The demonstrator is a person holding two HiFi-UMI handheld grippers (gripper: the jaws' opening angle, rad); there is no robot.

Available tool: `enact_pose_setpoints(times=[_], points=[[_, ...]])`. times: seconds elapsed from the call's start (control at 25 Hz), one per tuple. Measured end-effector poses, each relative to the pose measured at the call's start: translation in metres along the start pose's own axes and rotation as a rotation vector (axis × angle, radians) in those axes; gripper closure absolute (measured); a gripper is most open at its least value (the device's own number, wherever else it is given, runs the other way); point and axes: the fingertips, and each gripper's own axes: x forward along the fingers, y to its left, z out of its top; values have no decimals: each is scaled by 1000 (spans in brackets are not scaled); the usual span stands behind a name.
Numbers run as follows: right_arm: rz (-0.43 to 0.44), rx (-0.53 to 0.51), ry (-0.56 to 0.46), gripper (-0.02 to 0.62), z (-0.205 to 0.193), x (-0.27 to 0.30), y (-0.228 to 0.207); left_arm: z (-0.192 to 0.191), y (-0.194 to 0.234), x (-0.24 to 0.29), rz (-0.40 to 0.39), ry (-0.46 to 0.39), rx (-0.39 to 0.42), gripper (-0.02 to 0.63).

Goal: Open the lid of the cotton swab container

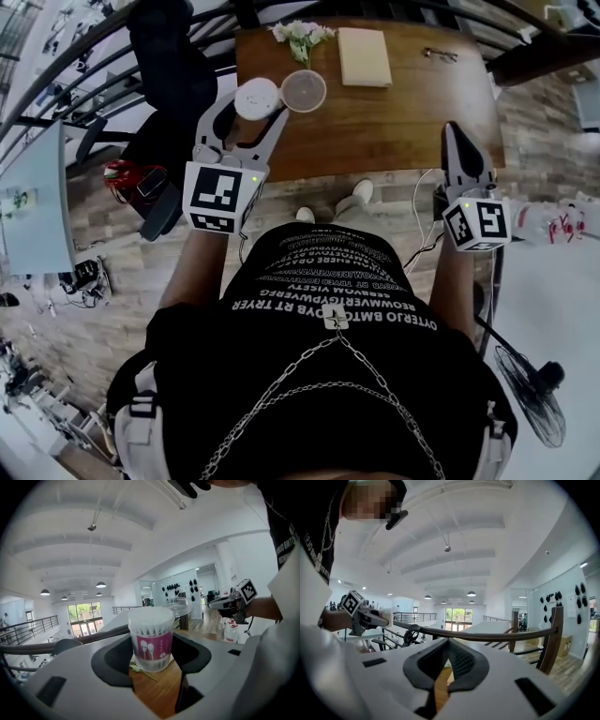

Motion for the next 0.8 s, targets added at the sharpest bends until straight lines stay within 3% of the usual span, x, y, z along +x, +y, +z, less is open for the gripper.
enact_pose_setpoints(times=[0.48, 0.8], points=[[-37, -5, 14, 580, -1, -8, 8, -1, -20, 1, -74, -3, 4, 339], [2, -2, -3, 580, 3, -4, 26, -3, -25, 1, -89, 9, 37, 339]])
